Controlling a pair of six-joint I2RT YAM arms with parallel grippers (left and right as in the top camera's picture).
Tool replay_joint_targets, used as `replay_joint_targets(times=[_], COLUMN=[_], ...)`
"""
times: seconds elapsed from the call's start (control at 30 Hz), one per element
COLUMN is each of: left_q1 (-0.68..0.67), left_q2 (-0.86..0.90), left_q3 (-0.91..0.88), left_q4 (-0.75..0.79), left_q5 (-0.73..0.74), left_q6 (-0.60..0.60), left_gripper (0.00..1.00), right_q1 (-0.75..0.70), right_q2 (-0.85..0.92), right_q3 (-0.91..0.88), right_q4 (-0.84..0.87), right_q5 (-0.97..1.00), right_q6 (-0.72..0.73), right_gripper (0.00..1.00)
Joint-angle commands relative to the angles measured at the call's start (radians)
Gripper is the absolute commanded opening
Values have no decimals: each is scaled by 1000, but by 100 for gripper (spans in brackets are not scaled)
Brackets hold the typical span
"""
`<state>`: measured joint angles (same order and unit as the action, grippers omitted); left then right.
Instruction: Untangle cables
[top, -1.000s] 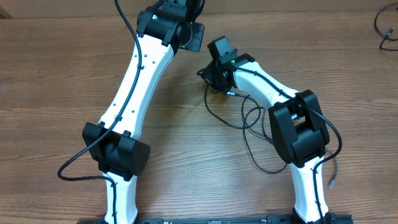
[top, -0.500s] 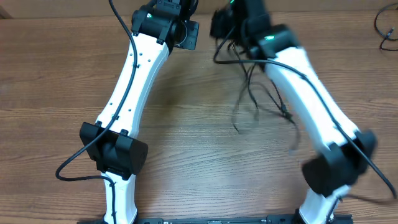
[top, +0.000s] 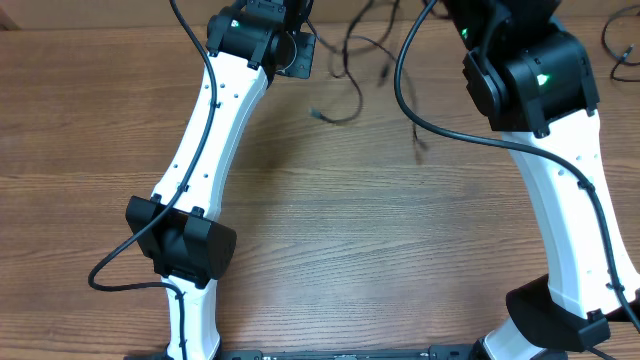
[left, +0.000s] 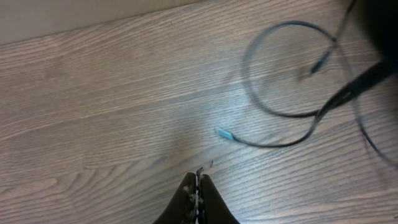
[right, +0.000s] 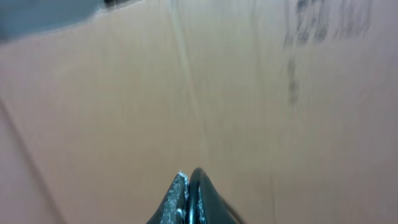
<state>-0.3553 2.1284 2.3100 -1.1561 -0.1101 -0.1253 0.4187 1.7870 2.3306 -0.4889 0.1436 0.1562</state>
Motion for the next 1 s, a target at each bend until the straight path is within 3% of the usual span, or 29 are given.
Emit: replay_joint_targets(times=[0.0,0.1,0.27,0.47,0.6,0.7,0.73,0.83,0.97], left_q1=[3,3,3,3,8,11,11,7,7], left_q2=[3,3,3,4,10,32,50,76,103], left_q3=[15,15,15,15,15,15,15,15,15], left_q4=[-11,-19,-10,164,364,550,661,802,904], left_q5=[-13,-13,9,348,667,941,1047,1116,1122], left_q6=[-10,-10,-11,-31,-222,-452,-597,-788,-840], left_gripper=[4,4,4,4,4,4,4,4,4], right_q1=[-6,-28,-60,-68,-81,-89,-99,-106,-106], right_q2=[-8,-8,-8,-8,-9,-12,-18,-35,-79], right_q3=[20,20,20,20,20,20,21,21,21], right_q4=[55,120,257,137,117,116,124,175,245], right_q5=[103,143,143,145,177,242,256,259,260], right_q6=[-35,-36,-162,-166,-192,-192,-200,-267,-296], right_gripper=[4,4,4,4,4,4,4,4,4])
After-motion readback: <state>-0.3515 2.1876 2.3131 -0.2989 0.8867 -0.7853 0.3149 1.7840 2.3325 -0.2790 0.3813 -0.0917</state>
